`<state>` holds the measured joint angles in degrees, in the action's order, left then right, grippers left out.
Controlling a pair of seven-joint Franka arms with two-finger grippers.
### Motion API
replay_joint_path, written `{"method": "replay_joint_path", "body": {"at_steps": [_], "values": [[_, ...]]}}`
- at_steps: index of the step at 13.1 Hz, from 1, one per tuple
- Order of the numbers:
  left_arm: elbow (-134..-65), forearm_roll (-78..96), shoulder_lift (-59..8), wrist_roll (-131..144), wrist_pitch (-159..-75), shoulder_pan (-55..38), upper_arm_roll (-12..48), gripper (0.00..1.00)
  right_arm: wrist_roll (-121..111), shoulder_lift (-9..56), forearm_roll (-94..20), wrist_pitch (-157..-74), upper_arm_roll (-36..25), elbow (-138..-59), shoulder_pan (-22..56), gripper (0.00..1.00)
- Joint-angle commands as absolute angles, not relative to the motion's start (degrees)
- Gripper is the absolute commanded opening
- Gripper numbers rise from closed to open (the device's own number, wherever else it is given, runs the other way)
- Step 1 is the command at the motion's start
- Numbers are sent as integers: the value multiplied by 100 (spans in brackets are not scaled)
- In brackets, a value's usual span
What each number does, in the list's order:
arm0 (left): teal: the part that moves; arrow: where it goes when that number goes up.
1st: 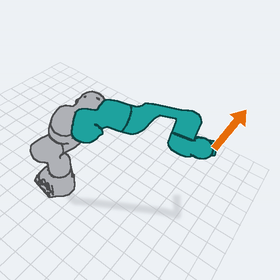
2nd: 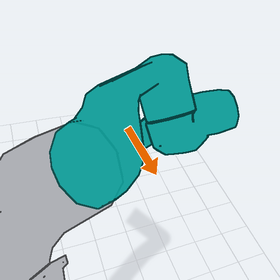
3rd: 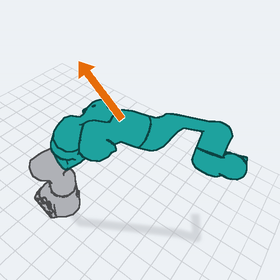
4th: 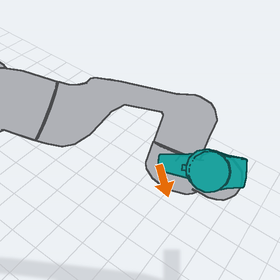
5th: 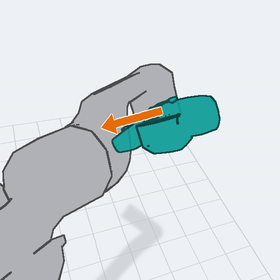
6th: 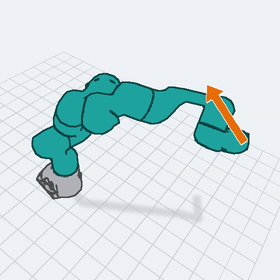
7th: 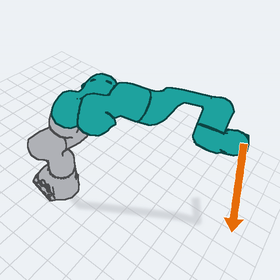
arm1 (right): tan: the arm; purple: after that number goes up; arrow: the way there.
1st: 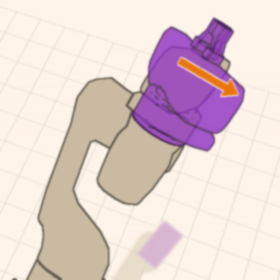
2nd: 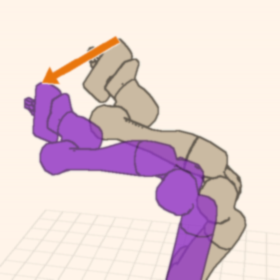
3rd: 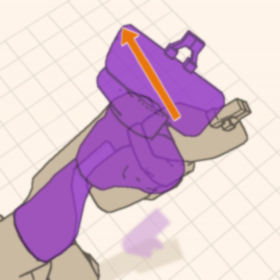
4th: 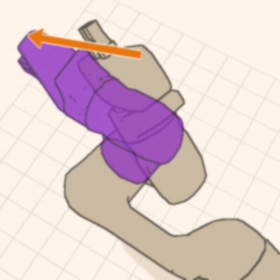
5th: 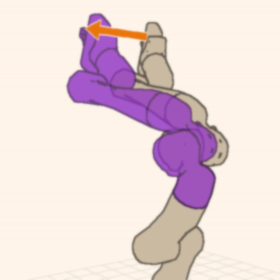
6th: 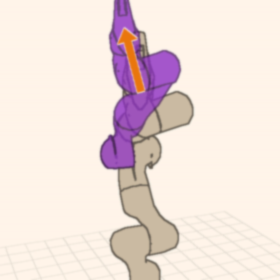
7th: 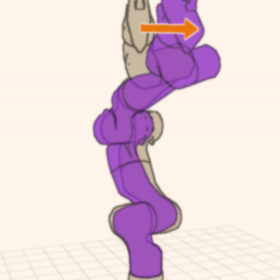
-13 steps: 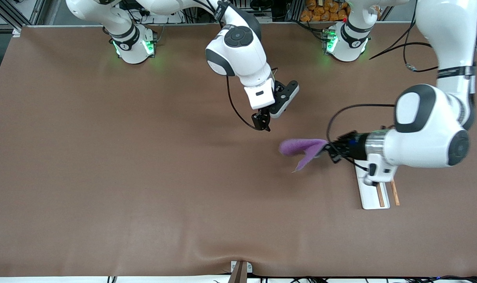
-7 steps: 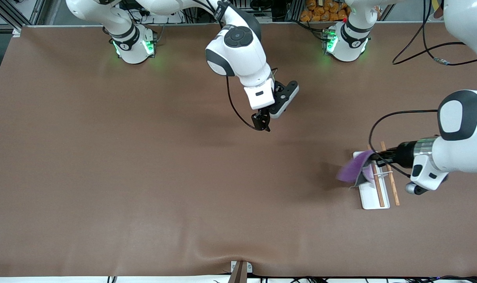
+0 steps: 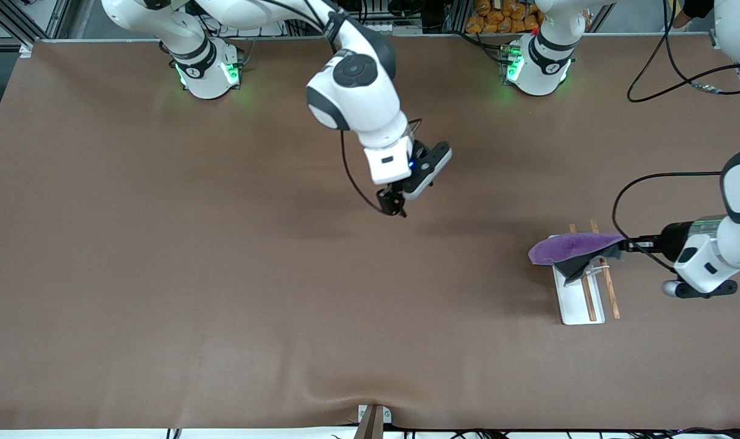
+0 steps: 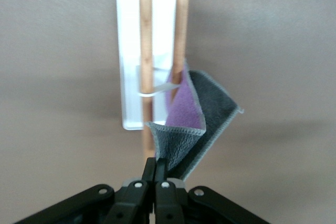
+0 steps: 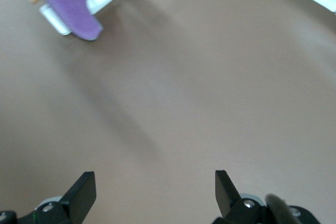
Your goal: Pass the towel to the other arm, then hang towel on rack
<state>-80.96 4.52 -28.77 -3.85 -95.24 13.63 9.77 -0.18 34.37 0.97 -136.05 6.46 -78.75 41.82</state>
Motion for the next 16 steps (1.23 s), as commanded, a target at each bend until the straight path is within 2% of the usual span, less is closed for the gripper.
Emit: {"method": "replay_joint_path", "body": {"at_steps": [1,4,12,16], "values": [[-8051,351,-2918,-1017,-9474,1791,1037,0,53,3261,176,-13351,729,-7893,3728,100],[-8051,369,-3110,-1721,-9510,2187,1037,0,18,3182,176,-13114,729,-7893,3131,100],[-8060,378,-3436,-1819,-9738,2417,1037,0,26,2822,158,-12218,747,-7893,1277,100],[-8060,387,-3533,-2399,-9967,2558,1037,0,-122,2497,141,-11112,747,-7893,476,100]]}}
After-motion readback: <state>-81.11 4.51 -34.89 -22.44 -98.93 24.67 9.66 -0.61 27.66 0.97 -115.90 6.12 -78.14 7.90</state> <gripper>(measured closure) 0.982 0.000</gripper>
